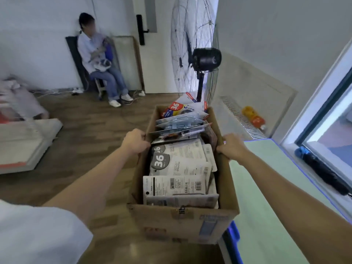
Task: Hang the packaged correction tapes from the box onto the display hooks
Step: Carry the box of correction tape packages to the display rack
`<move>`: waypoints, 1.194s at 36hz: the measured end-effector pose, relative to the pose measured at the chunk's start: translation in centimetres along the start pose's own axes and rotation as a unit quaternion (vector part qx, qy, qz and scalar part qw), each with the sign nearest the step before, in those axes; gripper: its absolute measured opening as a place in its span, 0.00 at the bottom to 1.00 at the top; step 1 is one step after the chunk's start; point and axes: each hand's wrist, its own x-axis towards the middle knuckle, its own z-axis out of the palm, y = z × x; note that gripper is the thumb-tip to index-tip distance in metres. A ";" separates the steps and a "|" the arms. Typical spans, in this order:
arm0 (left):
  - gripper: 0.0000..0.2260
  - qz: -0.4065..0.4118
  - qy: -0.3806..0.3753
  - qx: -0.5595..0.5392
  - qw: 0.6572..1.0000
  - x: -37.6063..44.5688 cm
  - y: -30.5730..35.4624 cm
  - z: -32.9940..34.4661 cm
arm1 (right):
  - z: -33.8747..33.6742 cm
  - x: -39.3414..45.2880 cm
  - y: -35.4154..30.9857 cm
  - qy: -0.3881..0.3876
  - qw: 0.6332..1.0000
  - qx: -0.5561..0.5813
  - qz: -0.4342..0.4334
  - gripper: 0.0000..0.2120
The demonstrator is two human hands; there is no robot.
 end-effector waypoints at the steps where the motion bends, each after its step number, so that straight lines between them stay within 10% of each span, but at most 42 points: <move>1: 0.07 -0.011 0.008 -0.002 1.000 -0.5 -1.4 -0.7 | 1.0 0.3 -1.3 -0.012 1.000 -0.011 -0.014 0.04; 22: 0.08 -0.293 0.183 -0.059 0.937 -13.7 -37.2 -17.8 | 32.4 -0.5 -32.9 -0.225 0.939 -0.103 -0.239 0.06; 43: 0.04 -0.517 0.306 -0.112 0.792 -23.6 -60.4 -29.7 | 56.9 -6.3 -60.1 -0.362 0.817 -0.166 -0.417 0.10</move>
